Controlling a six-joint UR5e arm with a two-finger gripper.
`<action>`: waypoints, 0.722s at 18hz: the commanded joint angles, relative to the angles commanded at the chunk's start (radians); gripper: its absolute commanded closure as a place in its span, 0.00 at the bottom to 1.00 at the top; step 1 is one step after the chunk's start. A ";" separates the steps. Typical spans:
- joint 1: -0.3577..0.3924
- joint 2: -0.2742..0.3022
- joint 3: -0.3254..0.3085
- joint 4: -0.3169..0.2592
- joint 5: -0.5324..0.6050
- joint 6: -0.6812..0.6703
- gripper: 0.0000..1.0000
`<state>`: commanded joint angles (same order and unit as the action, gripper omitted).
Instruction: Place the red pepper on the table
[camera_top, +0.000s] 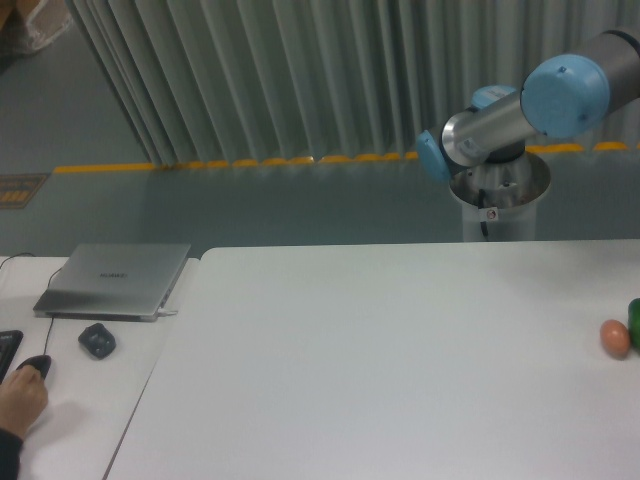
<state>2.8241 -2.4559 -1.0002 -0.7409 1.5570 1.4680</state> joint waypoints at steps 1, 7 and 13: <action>-0.009 -0.002 -0.002 0.000 0.000 0.000 0.00; -0.026 -0.003 -0.005 -0.003 -0.003 0.003 0.00; -0.005 0.077 -0.066 -0.023 -0.155 -0.172 0.00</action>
<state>2.8194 -2.3793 -1.0660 -0.7638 1.4021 1.2964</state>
